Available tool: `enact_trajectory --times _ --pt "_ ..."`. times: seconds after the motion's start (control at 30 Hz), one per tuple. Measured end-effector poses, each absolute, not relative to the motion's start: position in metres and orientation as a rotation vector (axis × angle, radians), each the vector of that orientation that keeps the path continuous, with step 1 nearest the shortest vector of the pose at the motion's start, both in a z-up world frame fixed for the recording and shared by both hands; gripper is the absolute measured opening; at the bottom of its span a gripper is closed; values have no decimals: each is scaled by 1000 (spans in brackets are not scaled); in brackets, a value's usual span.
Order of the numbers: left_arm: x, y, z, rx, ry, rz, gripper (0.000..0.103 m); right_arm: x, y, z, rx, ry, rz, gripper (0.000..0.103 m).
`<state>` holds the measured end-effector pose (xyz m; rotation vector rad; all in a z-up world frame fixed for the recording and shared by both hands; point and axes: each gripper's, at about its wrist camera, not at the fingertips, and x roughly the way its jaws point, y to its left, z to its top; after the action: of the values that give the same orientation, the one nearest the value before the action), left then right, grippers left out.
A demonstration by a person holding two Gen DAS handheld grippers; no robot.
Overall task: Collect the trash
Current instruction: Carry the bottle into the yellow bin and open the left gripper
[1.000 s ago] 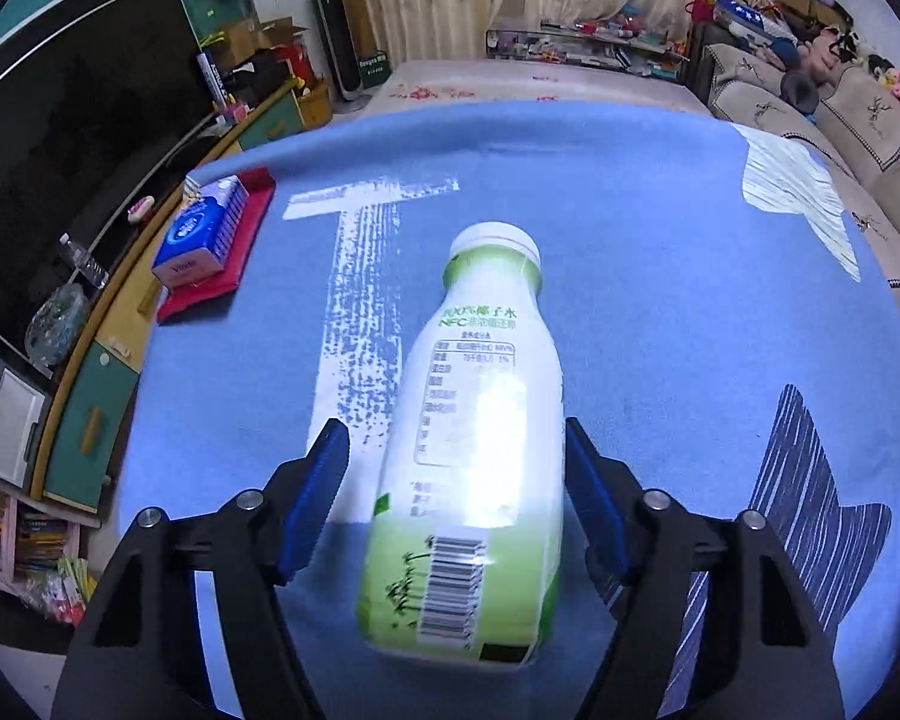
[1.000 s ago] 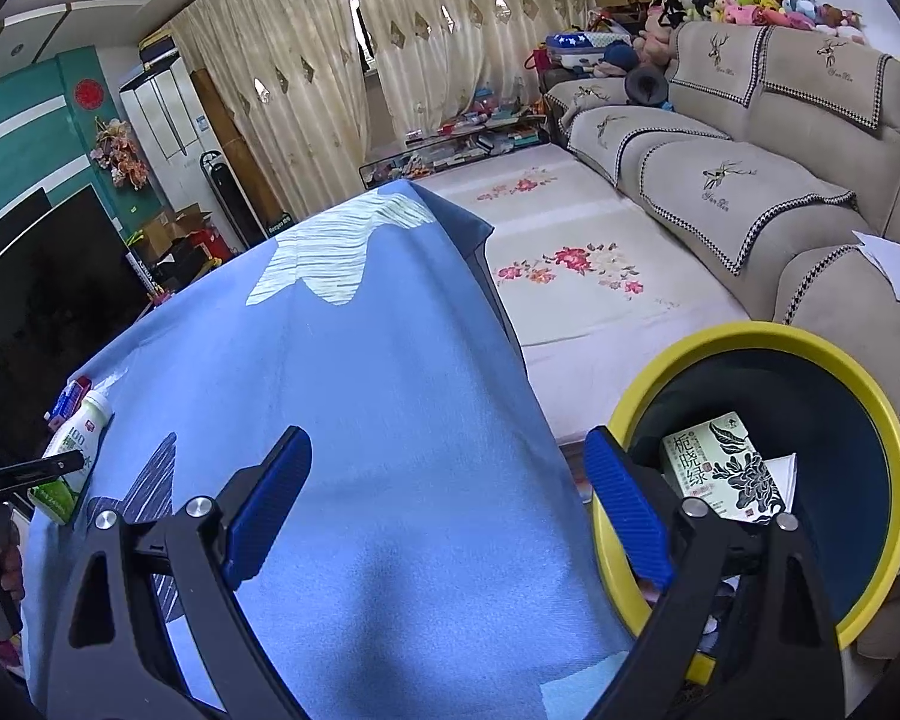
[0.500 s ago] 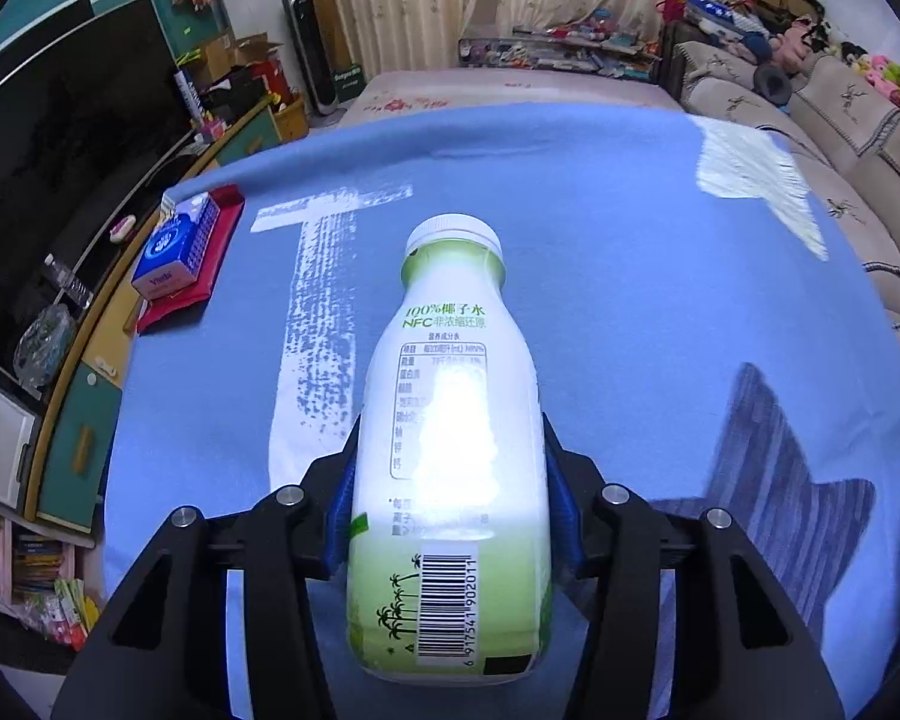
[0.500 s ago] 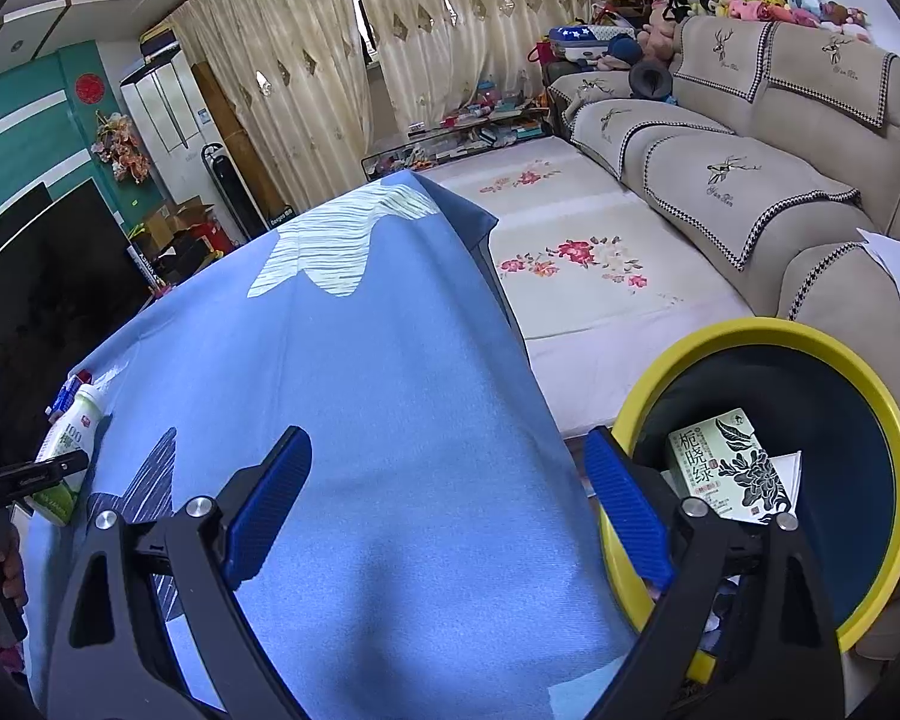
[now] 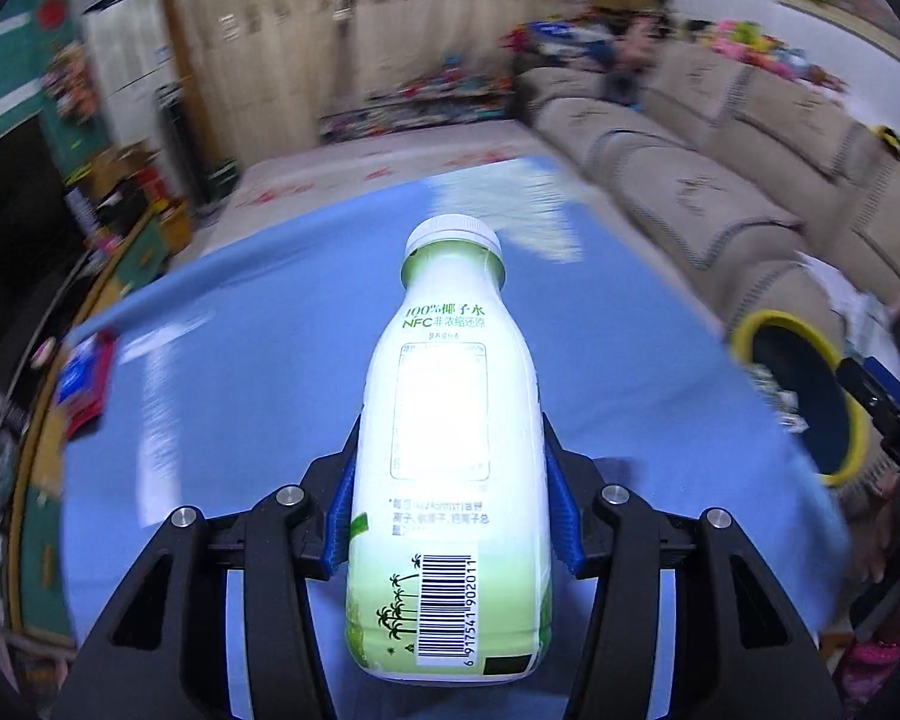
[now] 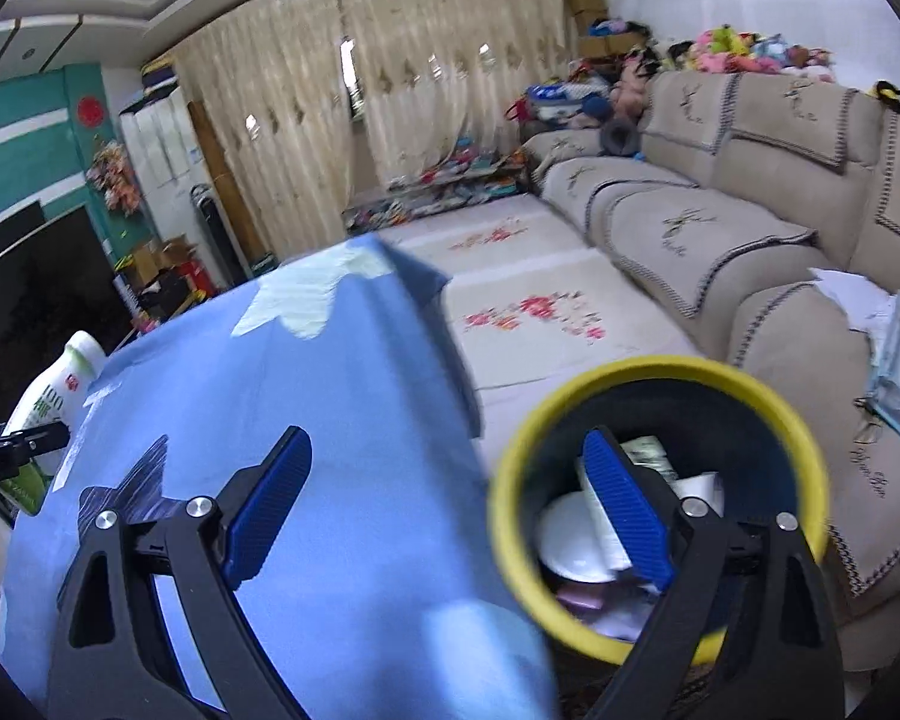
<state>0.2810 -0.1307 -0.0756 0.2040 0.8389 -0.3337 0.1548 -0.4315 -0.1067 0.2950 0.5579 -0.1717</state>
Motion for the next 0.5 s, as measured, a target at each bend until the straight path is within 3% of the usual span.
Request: enact_trajectory --times 0.5 --pt "262 -389 -103 356 934 -769 51 49 -542 -112 427 520 -412 87"
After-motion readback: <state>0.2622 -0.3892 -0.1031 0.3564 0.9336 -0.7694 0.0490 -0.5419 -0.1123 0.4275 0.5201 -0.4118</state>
